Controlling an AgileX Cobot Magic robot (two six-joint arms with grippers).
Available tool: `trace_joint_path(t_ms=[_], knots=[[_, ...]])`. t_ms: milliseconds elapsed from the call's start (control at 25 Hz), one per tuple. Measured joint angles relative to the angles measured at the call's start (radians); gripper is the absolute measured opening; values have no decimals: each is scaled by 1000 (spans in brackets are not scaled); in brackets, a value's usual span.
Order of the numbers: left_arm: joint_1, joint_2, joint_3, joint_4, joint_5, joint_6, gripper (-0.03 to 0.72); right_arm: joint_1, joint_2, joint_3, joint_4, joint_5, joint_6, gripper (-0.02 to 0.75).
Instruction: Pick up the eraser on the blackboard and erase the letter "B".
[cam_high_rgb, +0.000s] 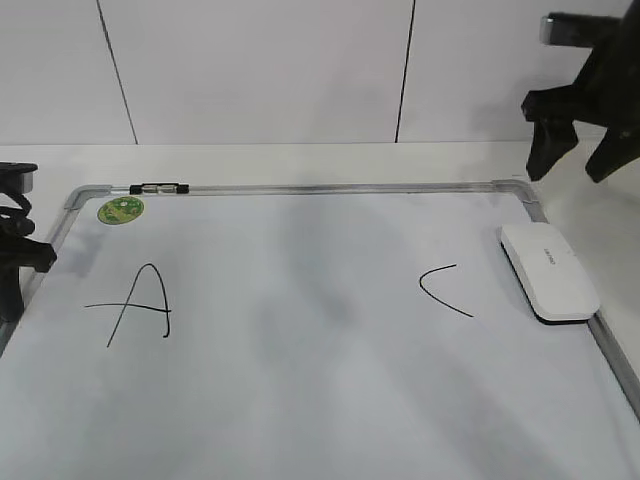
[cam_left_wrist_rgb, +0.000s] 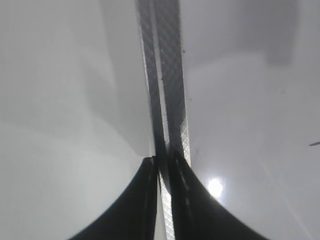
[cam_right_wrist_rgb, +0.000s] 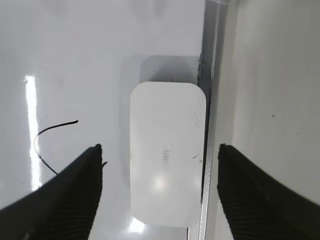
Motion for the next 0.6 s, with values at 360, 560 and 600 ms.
trace_joint_path(t_ms=[360, 560, 600], knots=[[0, 0, 2, -18, 25, 9, 246, 0, -163, 0, 2, 6, 0, 552], [-2, 2, -47, -22, 35, 1, 354, 0, -223, 2, 2, 13, 0, 552], [-2, 2, -69, -22, 50, -1, 369, 0, -237, 4, 2, 13, 0, 552]])
